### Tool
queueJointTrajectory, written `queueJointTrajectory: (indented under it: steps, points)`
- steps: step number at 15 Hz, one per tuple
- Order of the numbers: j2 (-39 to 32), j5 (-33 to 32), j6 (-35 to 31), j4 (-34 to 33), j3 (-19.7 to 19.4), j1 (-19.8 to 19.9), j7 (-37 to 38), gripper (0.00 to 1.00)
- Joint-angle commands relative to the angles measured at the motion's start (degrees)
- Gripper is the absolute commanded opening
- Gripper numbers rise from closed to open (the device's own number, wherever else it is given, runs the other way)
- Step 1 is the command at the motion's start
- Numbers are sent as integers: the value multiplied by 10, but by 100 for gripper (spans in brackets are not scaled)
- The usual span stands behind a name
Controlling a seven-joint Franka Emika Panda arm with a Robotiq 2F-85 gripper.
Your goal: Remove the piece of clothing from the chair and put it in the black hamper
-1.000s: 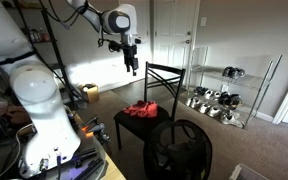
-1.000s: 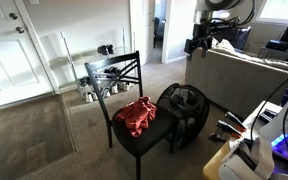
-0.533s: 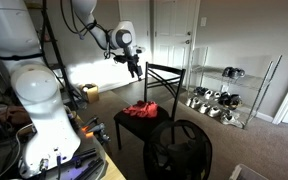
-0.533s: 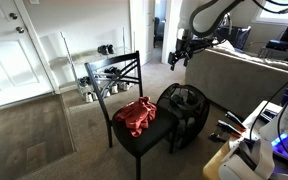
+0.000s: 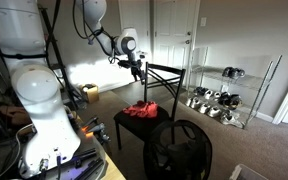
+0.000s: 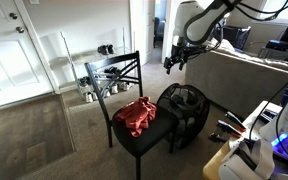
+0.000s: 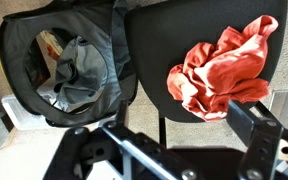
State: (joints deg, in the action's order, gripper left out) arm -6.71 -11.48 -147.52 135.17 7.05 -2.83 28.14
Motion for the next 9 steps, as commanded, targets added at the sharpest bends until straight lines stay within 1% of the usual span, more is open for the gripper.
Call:
queueJointTrajectory:
  steps: [1, 4, 6, 9]
  points:
    - [1, 5, 1, 0, -18, -18, -4, 100]
    - [-5, -1, -2, -3, -19, -24, 7, 100]
    - [-34, -15, -15, -15, -16, -46, 34, 100]
    - [-109, -27, -18, -77, -12, -94, 60, 100]
